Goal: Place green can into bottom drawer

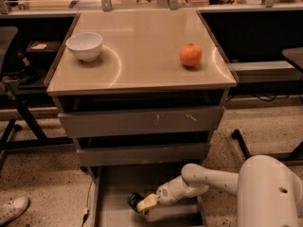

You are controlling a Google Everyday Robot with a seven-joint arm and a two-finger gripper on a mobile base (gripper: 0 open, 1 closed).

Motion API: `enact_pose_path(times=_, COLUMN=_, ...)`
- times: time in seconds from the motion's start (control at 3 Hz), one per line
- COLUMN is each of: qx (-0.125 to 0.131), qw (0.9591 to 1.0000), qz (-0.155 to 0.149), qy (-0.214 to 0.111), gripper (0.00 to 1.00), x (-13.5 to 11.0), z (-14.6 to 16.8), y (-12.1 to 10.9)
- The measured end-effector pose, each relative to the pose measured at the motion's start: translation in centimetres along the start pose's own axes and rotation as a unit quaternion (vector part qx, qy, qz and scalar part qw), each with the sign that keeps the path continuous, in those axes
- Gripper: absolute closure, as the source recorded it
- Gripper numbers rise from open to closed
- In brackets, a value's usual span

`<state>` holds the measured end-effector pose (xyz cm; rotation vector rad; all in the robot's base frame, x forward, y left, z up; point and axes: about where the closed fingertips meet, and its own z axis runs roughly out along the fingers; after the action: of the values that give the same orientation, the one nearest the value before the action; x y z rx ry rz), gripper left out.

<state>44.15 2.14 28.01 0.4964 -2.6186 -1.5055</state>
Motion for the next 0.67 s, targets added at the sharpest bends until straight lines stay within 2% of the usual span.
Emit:
enact_pose_path(times=0.33, qx=-0.016, qw=0.9994, qz=0.014, qy=-0.025, gripper=1.00, x=-0.2, z=1.7, y=-2.3)
enact_pose_path(times=0.67, qx=-0.015, qw=0.9978, qz=0.036, qy=-0.053, gripper=1.00, x=-1.0, z=3.5, y=-5.9)
